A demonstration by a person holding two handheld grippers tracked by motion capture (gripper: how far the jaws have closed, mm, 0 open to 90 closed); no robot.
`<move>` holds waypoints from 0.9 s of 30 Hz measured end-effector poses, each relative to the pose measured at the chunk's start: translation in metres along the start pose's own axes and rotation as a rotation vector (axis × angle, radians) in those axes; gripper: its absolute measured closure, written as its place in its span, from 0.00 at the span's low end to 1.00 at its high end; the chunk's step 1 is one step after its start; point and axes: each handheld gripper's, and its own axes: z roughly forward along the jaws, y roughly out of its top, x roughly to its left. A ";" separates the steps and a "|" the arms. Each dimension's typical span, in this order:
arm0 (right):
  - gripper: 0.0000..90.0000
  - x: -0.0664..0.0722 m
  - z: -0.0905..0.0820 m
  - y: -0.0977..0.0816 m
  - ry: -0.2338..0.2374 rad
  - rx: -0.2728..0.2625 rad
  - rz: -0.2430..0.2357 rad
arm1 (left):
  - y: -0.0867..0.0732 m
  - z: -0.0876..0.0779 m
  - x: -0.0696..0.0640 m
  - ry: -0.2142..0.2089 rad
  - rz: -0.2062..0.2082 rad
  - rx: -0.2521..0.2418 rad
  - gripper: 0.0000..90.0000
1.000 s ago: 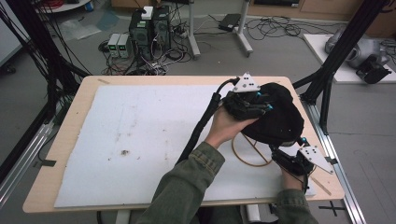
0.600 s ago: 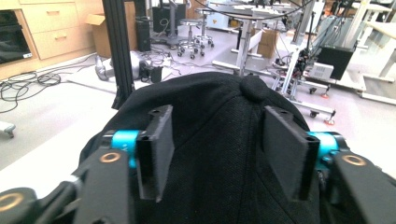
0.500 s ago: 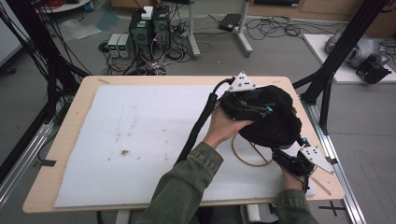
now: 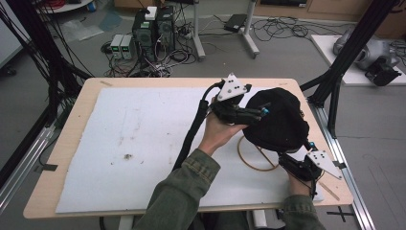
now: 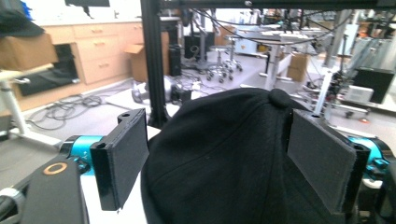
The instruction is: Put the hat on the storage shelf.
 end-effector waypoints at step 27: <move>0.12 0.005 -0.009 0.001 -0.022 -0.012 0.015 | -0.020 -0.101 0.030 0.252 0.066 -0.018 0.20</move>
